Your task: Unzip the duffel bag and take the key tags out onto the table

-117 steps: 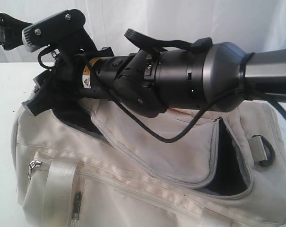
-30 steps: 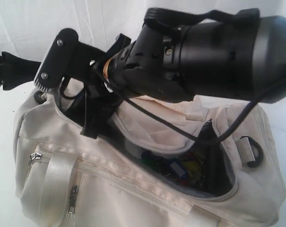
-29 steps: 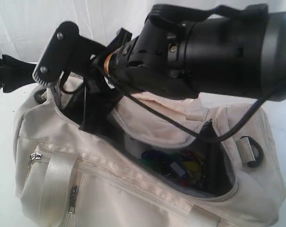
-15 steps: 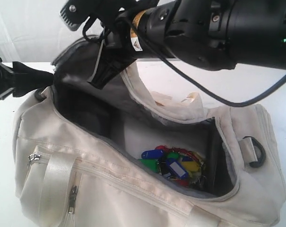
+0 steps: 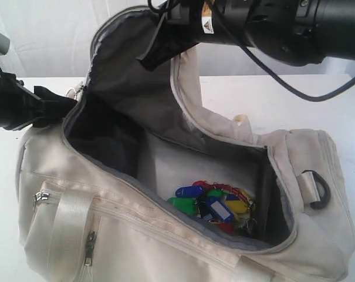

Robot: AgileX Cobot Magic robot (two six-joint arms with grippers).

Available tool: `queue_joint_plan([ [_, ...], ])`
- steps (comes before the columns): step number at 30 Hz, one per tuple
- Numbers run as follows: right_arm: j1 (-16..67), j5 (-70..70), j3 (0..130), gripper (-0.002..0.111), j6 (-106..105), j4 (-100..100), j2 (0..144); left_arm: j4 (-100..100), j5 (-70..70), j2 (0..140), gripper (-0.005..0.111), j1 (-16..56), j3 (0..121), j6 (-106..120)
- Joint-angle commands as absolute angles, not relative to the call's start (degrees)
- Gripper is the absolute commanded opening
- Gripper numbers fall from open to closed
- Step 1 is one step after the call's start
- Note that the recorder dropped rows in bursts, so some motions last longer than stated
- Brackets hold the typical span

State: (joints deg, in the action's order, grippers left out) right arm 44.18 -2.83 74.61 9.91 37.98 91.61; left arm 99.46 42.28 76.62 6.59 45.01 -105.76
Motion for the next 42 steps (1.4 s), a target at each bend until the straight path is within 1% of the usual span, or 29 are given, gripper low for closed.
queue_joint_plan([
  [1, 42.15, -0.80, 74.87, 0.000, 10.75, 38.36, 91.00, 98.60, 41.79, 76.59, 0.052, 7.25, 44.61, -105.15],
  [10, 38.84, 1.81, 74.87, 0.000, 10.86, 38.13, 93.07, 96.15, 46.75, 76.59, 0.052, 7.25, 44.72, -102.99],
  [16, 38.81, 3.15, 74.87, 0.000, 10.98, 37.99, 94.85, 92.87, 48.27, 76.59, 0.052, 7.25, 45.57, -98.64],
  [21, 38.81, 4.13, 74.87, 0.000, 10.98, 37.87, 95.10, 93.46, 48.44, 76.59, 0.052, 7.46, 47.47, -98.64],
  [33, 38.81, 7.11, 74.87, 0.000, 10.98, 35.32, 95.10, 97.06, 48.60, 77.51, 0.052, 7.60, 47.47, -97.46],
  [39, 38.81, 8.96, 74.87, 0.000, 10.98, 33.68, 95.10, 98.61, 45.86, 79.94, 0.052, 11.81, 47.47, -97.18],
  [40, 38.71, 8.96, 74.87, 0.000, 10.98, 33.39, 95.10, 99.13, 44.56, 80.05, 0.051, 12.29, 47.47, -97.18],
  [42, 38.10, 8.73, 74.87, 0.000, 10.73, 33.10, 95.10, 99.95, 41.63, 80.03, 0.044, 12.74, 47.47, -97.35],
])
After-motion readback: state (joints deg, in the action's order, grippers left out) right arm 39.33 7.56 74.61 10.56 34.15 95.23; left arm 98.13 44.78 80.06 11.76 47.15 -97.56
